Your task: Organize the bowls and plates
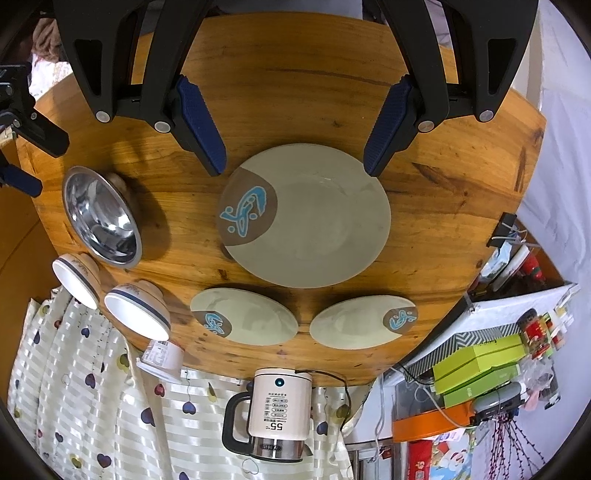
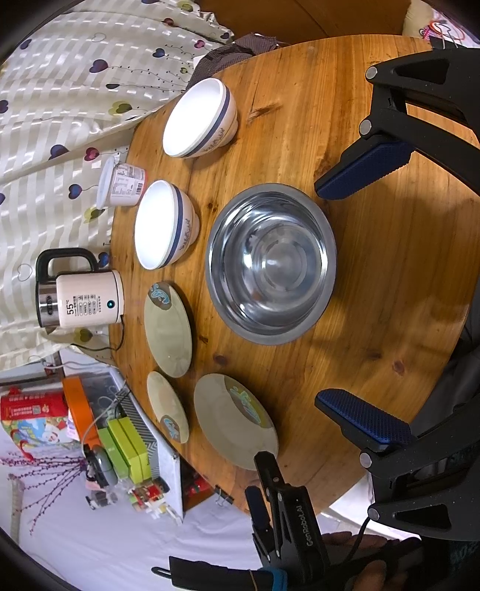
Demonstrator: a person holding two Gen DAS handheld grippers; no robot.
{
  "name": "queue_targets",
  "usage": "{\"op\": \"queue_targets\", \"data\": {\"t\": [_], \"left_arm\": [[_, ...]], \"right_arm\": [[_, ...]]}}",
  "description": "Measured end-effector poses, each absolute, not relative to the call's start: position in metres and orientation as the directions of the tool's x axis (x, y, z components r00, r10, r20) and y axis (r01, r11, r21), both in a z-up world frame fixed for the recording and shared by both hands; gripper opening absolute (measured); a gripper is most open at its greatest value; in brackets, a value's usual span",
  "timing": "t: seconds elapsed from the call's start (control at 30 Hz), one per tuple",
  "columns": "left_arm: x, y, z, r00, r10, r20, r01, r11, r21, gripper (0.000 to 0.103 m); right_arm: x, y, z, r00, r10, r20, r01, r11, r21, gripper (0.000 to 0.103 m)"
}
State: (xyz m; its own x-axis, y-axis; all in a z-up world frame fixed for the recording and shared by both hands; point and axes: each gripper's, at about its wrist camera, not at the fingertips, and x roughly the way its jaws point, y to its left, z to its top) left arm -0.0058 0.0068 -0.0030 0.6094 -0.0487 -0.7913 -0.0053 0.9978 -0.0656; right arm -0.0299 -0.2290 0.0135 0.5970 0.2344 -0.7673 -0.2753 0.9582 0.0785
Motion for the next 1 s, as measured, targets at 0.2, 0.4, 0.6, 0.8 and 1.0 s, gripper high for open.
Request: {"op": "queue_targets", "data": {"t": [0.2, 0.4, 0.6, 0.8, 1.0], "left_arm": [[-0.0053, 0.0083, -0.0052, 0.6, -0.065, -0.797, 0.0, 0.997, -0.082, 0.077], [-0.0049, 0.0106, -0.005, 0.602, -0.075, -0.795, -0.001, 0.996, -0.095, 0.077], [-0.005, 0.0112, -0.0039, 0.607, -0.076, -0.791, -0.004, 0.995, -0.099, 0.077], [-0.0036, 0.0121, -0.0035, 0.606, -0.088, -0.791, 0.001, 0.994, -0.11, 0.077], [-0.0036, 0.0115, -0.0033, 0.607, -0.092, -0.789, 0.005, 0.994, -0.111, 0.077]], "right_arm": [[-0.0299, -0.2288, 0.0134, 0.597, 0.234, -0.768, -0.275, 0.958, 0.079, 0.103], [-0.0297, -0.2283, 0.0133, 0.597, 0.235, -0.767, -0.275, 0.958, 0.08, 0.103], [-0.0292, -0.2275, 0.0134, 0.597, 0.236, -0.767, -0.276, 0.958, 0.081, 0.103], [-0.0289, -0.2262, 0.0134, 0.597, 0.242, -0.765, -0.277, 0.957, 0.086, 0.103], [-0.024, -0.2244, 0.018, 0.597, 0.247, -0.764, -0.276, 0.957, 0.093, 0.103]]}}
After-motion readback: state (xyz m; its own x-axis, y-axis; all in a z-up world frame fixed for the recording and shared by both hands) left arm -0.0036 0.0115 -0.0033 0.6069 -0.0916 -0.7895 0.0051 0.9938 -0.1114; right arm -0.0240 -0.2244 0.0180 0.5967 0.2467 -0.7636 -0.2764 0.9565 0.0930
